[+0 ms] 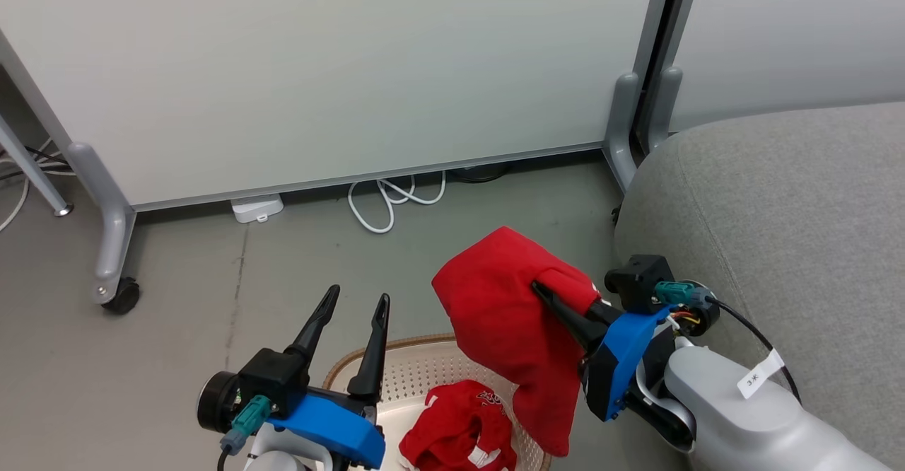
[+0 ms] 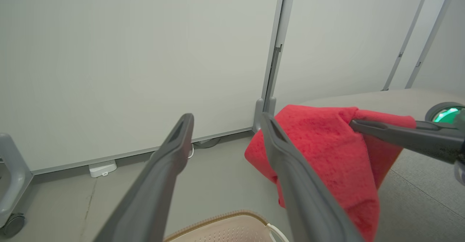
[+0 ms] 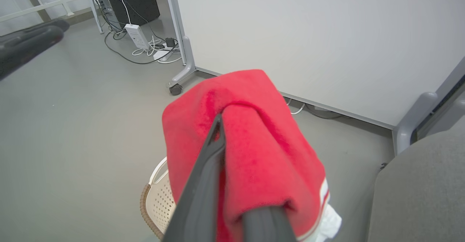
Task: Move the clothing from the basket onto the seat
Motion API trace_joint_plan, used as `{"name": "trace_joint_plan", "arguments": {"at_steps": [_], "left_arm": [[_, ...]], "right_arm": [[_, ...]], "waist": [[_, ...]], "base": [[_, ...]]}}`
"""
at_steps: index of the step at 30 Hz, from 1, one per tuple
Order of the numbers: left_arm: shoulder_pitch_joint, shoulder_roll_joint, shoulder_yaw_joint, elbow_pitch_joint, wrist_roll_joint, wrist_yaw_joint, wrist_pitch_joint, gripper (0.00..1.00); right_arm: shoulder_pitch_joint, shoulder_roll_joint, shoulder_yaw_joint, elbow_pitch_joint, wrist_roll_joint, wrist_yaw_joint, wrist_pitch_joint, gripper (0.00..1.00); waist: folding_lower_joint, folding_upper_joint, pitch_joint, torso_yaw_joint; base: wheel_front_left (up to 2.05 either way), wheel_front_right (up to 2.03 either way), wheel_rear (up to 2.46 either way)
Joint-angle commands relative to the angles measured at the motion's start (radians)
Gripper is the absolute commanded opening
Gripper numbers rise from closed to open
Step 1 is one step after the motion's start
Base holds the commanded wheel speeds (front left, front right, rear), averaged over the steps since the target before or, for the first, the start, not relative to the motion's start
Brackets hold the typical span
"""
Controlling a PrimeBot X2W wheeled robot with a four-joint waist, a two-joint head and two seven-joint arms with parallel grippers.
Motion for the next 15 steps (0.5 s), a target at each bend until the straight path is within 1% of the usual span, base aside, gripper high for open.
{"name": "trace_joint_plan", "arguments": {"at_steps": [1,5,11,15], "left_arm": [[0.008,-0.002,0.011,-0.004,0.009,-0.007,-0.005,1.00],[0.011,-0.004,0.022,-0.008,0.012,-0.007,-0.005,1.00],[0.013,-0.001,0.053,-0.019,0.017,-0.007,-0.005,1.00],[0.014,0.002,0.058,-0.024,0.016,-0.007,-0.005,1.00]], "right_arm": [[0.011,0.004,-0.008,-0.008,-0.008,0.000,-0.008,0.00],[0.004,0.012,-0.014,-0.026,-0.017,0.000,-0.010,0.00],[0.002,0.028,-0.019,-0.064,-0.042,0.000,-0.009,0.00],[0.012,0.021,-0.029,-0.084,-0.057,0.000,-0.005,0.00]], "waist": [[0.0000,0.0000,0.003,-0.011],[0.0000,0.0000,0.010,-0.042],[0.0000,0.0000,0.025,-0.133],[0.0000,0.0000,0.036,-0.193]], "base": [[0.00,0.00,0.00],[0.00,0.00,0.00],[0.00,0.00,0.00],[0.00,0.00,0.00]]}}
